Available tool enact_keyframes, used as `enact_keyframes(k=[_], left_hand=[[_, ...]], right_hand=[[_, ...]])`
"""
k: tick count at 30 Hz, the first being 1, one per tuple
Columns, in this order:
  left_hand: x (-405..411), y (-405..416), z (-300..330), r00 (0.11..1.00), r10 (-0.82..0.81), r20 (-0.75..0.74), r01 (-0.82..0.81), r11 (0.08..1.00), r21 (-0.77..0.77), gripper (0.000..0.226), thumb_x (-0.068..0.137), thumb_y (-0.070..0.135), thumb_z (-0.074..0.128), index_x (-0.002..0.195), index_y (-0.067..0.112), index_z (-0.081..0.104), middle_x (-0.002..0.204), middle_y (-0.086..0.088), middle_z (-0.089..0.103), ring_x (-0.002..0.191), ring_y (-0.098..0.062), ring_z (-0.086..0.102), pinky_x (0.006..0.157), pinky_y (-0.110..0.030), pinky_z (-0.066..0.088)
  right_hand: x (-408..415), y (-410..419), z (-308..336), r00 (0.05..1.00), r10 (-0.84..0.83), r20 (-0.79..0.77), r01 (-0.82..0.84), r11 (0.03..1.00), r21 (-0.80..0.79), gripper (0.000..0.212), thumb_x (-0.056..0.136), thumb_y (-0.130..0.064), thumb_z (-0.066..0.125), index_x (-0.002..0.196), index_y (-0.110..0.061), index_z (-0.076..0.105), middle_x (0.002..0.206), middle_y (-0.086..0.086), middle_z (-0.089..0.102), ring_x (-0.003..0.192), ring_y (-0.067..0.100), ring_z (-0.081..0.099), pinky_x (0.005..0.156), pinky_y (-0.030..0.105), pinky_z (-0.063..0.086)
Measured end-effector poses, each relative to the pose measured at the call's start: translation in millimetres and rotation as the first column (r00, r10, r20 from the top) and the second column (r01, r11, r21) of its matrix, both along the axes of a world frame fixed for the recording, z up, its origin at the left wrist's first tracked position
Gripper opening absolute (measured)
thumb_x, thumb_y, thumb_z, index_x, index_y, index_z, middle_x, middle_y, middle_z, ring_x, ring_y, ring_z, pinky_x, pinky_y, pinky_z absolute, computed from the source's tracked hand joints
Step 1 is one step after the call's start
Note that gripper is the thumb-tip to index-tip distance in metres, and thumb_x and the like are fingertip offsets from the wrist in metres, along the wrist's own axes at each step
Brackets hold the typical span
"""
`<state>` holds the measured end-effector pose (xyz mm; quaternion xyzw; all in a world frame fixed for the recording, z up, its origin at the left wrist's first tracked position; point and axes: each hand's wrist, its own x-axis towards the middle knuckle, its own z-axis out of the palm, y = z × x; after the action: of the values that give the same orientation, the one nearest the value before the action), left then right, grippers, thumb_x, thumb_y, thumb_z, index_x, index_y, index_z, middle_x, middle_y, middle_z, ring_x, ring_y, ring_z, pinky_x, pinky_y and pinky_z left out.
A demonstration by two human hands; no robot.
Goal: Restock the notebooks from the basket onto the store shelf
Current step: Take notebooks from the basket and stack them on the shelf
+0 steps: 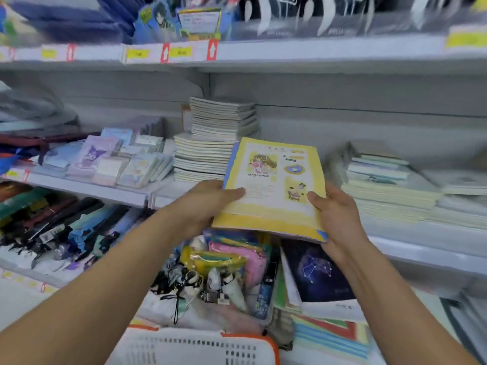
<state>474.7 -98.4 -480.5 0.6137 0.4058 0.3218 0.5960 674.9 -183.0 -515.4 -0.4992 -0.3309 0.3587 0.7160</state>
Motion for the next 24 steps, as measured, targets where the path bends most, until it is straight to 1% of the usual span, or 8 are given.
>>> enact_keyframes(k=[2, 6, 10, 13, 16, 18, 20, 24], left_hand=[[23.7, 6.3, -1.7, 0.996, 0.021, -0.083, -0.014, 0.996, 0.091, 0.024, 0.096, 0.027, 0.060, 0.115, 0.013, 0.061, 0.111, -0.007, 0.072, 0.098, -0.029, 0.070, 0.087, -0.047, 0.057], [46.1, 10.0, -4.3, 0.997, 0.073, 0.009, -0.074, 0.996, 0.056, 0.027, 0.095, 0.015, 0.062, 0.122, 0.010, 0.059, 0.116, -0.012, 0.069, 0.102, -0.035, 0.067, 0.091, -0.055, 0.053], [58.4, -3.6, -10.9, 0.992, -0.025, 0.126, 0.027, 0.999, -0.016, 0.027, 0.095, 0.004, 0.058, 0.120, 0.014, 0.060, 0.114, -0.007, 0.071, 0.100, -0.029, 0.068, 0.091, -0.048, 0.054], [77.1, 6.3, 0.3, 0.987, -0.089, 0.134, 0.086, 0.996, 0.025, 0.027, 0.094, -0.001, 0.057, 0.111, 0.019, 0.061, 0.107, -0.005, 0.072, 0.095, -0.028, 0.069, 0.085, -0.049, 0.056], [96.1, 36.8, 6.1, 0.995, 0.001, 0.098, -0.008, 0.997, 0.073, 0.021, 0.086, 0.000, 0.065, 0.107, 0.005, 0.064, 0.107, -0.016, 0.071, 0.100, -0.037, 0.067, 0.092, -0.060, 0.051], [101.3, 57.8, -0.2, 0.991, 0.104, 0.088, -0.110, 0.992, 0.065, 0.012, 0.083, -0.004, 0.069, 0.090, 0.005, 0.065, 0.092, -0.014, 0.071, 0.093, -0.034, 0.069, 0.092, -0.055, 0.052], [101.5, 80.4, -12.9, 0.987, 0.162, 0.008, -0.162, 0.984, 0.073, 0.018, 0.080, -0.001, 0.074, 0.096, 0.004, 0.067, 0.097, -0.015, 0.071, 0.094, -0.033, 0.069, 0.092, -0.051, 0.054], [97.6, 105.4, -25.4, 0.985, 0.130, -0.116, -0.106, 0.975, 0.194, 0.058, 0.069, 0.041, 0.085, 0.116, 0.012, 0.067, 0.111, -0.002, 0.071, 0.098, -0.019, 0.069, 0.092, -0.034, 0.054]], right_hand=[[18.7, 7.3, 3.3, 0.997, -0.058, 0.058, 0.061, 0.997, -0.039, 0.028, 0.096, 0.005, 0.052, 0.118, -0.005, 0.066, 0.107, 0.014, 0.074, 0.081, 0.026, 0.073, 0.066, 0.041, 0.061], [41.0, 12.2, 8.4, 0.984, -0.096, 0.153, 0.109, 0.990, -0.084, 0.030, 0.092, 0.007, 0.054, 0.094, -0.017, 0.072, 0.101, 0.011, 0.076, 0.090, 0.032, 0.072, 0.081, 0.050, 0.058], [66.5, -4.6, 17.2, 0.991, -0.084, 0.102, 0.095, 0.990, -0.108, 0.023, 0.092, 0.004, 0.059, 0.094, -0.017, 0.069, 0.084, 0.002, 0.078, 0.068, 0.020, 0.073, 0.055, 0.030, 0.059], [76.9, -10.0, 15.9, 0.995, -0.095, 0.034, 0.098, 0.989, -0.113, 0.023, 0.092, 0.003, 0.059, 0.097, -0.017, 0.068, 0.077, 0.000, 0.077, 0.060, 0.016, 0.072, 0.047, 0.028, 0.056], [70.8, 4.4, 9.9, 0.982, -0.188, 0.026, 0.190, 0.977, -0.092, 0.030, 0.094, 0.006, 0.052, 0.091, -0.021, 0.065, 0.085, -0.002, 0.076, 0.073, 0.018, 0.072, 0.064, 0.034, 0.059], [66.0, 22.1, 0.8, 0.962, -0.238, 0.134, 0.248, 0.967, -0.062, 0.037, 0.094, 0.008, 0.047, 0.110, -0.020, 0.064, 0.106, 0.003, 0.074, 0.093, 0.022, 0.071, 0.085, 0.042, 0.058], [59.0, 39.9, -6.5, 0.931, -0.248, 0.270, 0.268, 0.963, -0.040, 0.045, 0.091, 0.008, 0.047, 0.128, -0.018, 0.056, 0.115, 0.001, 0.070, 0.103, 0.021, 0.068, 0.097, 0.045, 0.053], [53.4, 71.7, -16.5, 0.915, -0.090, 0.394, 0.126, 0.990, -0.067, 0.062, 0.070, -0.018, 0.085, 0.123, -0.012, 0.053, 0.115, 0.000, 0.070, 0.105, 0.017, 0.068, 0.096, 0.043, 0.054]])
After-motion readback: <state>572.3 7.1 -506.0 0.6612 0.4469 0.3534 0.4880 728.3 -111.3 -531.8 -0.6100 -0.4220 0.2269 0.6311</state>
